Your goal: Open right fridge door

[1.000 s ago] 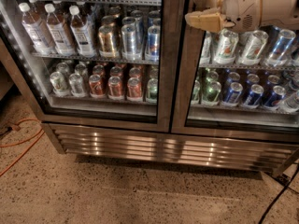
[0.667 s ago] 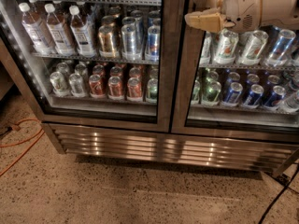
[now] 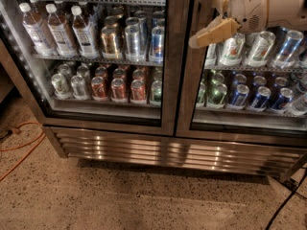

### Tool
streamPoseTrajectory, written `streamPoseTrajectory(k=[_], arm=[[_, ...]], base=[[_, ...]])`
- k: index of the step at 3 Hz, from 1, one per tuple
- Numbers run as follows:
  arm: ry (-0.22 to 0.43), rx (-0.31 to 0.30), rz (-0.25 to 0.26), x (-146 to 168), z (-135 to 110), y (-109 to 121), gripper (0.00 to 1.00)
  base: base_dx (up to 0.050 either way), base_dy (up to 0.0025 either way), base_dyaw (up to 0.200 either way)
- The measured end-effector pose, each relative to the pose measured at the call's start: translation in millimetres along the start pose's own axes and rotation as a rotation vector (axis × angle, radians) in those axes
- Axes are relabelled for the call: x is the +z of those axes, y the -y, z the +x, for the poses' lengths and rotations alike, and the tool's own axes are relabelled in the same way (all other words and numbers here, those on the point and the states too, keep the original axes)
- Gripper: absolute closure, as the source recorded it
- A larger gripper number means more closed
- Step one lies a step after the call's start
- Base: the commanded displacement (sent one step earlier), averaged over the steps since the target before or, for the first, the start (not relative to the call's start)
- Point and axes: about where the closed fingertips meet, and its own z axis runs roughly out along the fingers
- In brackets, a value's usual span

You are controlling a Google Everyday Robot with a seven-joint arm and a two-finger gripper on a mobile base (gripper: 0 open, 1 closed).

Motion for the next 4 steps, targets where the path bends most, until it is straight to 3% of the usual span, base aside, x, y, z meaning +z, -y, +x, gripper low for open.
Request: streamPoseTrajectory(k=[1,4], arm=[[0.000,0.000,0.000,0.0,0.0,0.0,0.00],[0.000,0.000,0.000,0.1,0.0,0.0,0.64]], base=[[0.000,0.00000,0.000],[0.000,0.00000,0.000]])
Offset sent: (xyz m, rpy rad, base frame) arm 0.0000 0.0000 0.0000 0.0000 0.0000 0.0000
